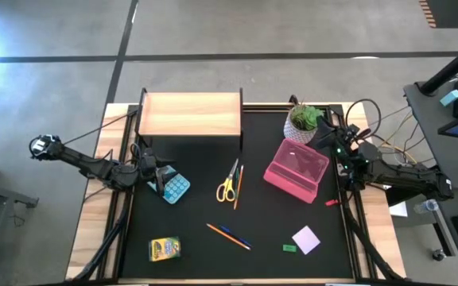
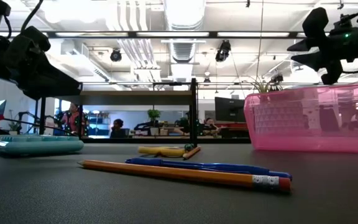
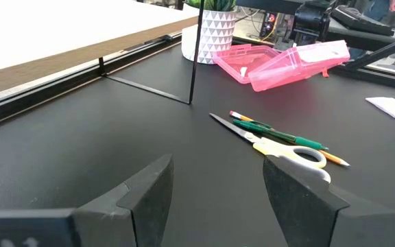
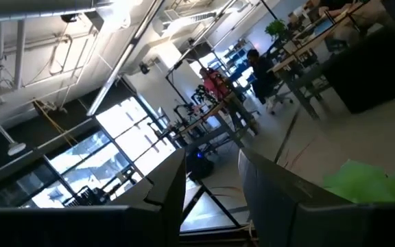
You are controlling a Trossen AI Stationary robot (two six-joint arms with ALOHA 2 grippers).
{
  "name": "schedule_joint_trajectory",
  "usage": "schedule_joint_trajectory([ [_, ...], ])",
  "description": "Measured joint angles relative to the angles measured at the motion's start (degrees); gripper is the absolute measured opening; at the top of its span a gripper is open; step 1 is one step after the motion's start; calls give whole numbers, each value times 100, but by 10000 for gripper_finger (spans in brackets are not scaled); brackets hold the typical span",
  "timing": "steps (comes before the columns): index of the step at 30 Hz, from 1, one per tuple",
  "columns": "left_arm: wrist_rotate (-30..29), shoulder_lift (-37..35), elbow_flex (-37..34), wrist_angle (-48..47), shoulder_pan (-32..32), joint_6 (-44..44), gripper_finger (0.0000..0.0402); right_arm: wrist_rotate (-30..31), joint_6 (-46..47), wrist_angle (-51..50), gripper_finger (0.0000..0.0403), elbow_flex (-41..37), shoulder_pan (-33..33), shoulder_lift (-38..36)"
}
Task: Pack school essentials
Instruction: Put the green eraser into the pink supply box
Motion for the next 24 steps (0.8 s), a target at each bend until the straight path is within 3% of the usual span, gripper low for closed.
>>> schedule_joint_trajectory([
  [6,-2,0,0,0,1,0,210,4,896,31,127,0,-2,1],
  [12,0,0,2,0,0,0,210,-38,975,32,127,-2,-2,1],
  [17,-1,0,0,0,-2,0,210,-462,1679,128,127,-2,0,2],
  [24,-2,1,0,0,-1,0,210,-437,1957,181,127,-2,-1,2],
])
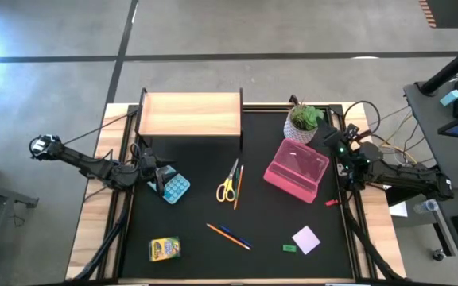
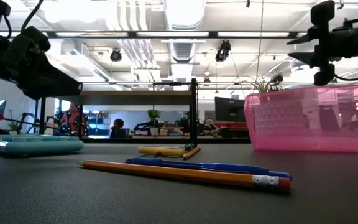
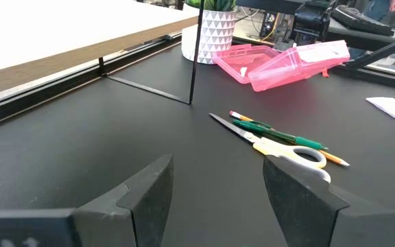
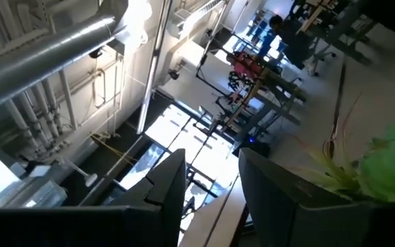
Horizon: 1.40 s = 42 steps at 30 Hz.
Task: Pack school essentials
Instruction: Put the green eraser into the pink supply box
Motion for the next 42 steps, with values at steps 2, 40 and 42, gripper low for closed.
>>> schedule_joint_trajectory([
  [2,2,-1,0,0,1,0,210,-23,200,-9,127,-1,1,0],
  [40,1,1,1,0,0,0,210,-2607,-1800,-4971,127,4652,89,2449],
  [42,0,-1,0,0,-1,0,210,-2803,-1795,-5157,127,4827,141,2704],
])
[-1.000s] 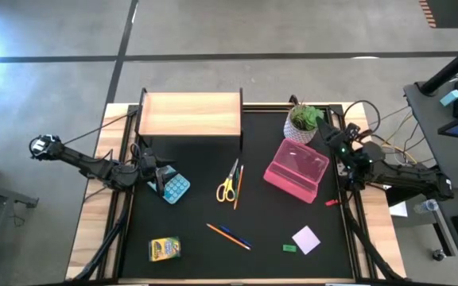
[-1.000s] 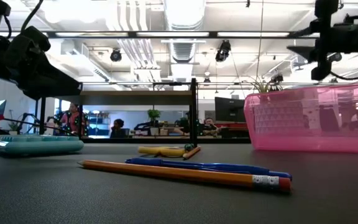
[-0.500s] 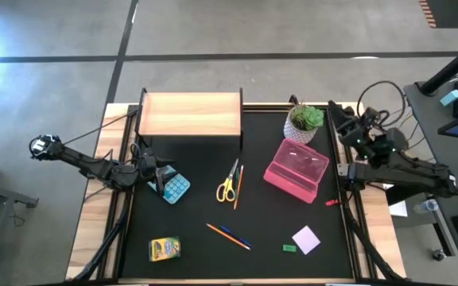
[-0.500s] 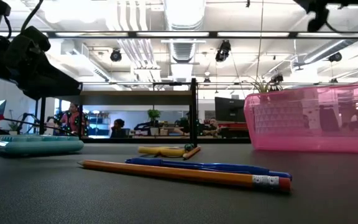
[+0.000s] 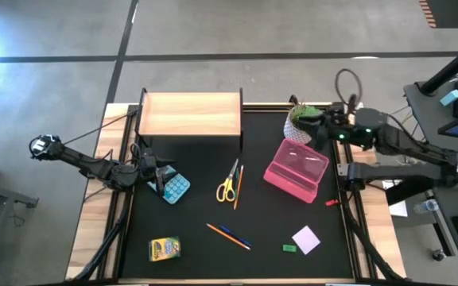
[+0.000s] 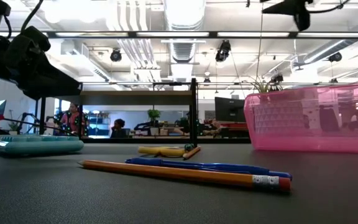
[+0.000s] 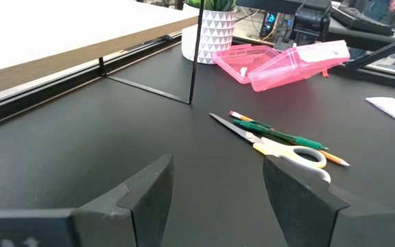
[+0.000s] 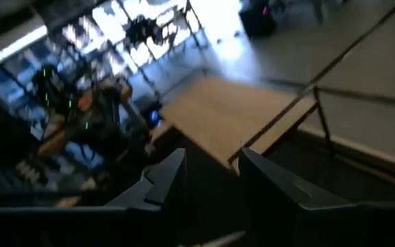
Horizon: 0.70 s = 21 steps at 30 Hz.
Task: Pack school essentials
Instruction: Put the green eraser into the pink supply box
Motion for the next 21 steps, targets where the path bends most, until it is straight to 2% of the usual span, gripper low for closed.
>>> schedule_joint_trajectory([
  [9,2,2,0,0,0,0,210,-642,526,-1047,128,827,451,1028],
  [19,2,2,0,0,1,0,210,-711,1374,-2413,128,1928,1343,2145],
  [21,1,0,0,0,0,0,210,-911,1604,-2580,128,2066,1589,2315],
])
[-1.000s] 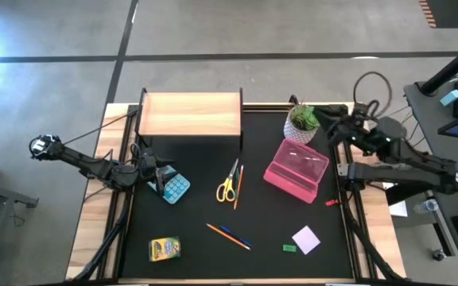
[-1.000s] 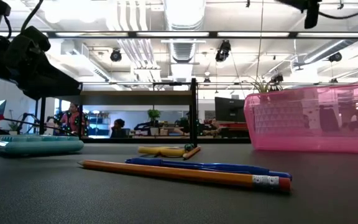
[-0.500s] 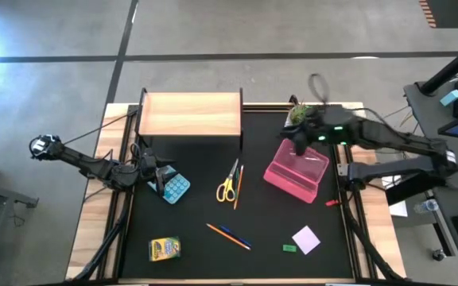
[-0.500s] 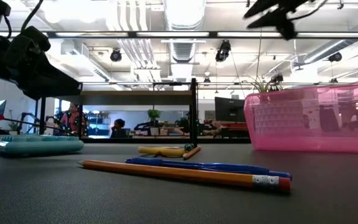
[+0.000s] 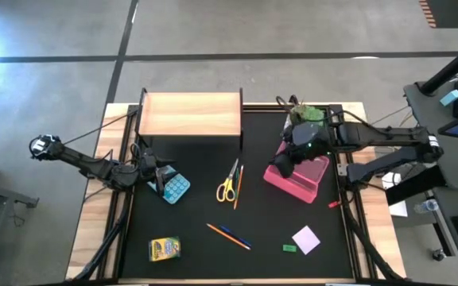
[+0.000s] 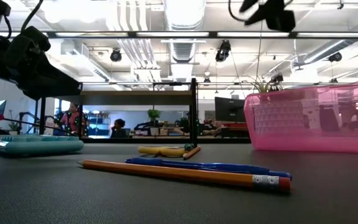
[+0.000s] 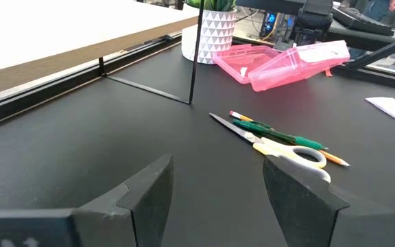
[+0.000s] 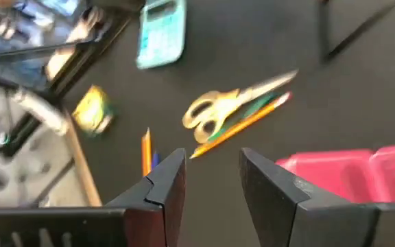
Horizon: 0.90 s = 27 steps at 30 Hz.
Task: Pack school essentials
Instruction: Put the green eraser into the pink supply box
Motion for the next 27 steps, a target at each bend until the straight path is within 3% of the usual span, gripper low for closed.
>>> schedule_joint_trajectory([
  [11,1,-9,0,0,1,0,210,-250,1824,-161,128,310,1702,1120],
  [16,1,-2,0,0,0,0,210,-854,2557,-214,135,317,2201,1533],
  [21,-1,-4,1,0,2,0,210,-1088,2689,-231,177,311,2729,1883],
  [27,1,2,1,0,1,0,210,-1015,2118,-341,217,313,3473,2192],
])
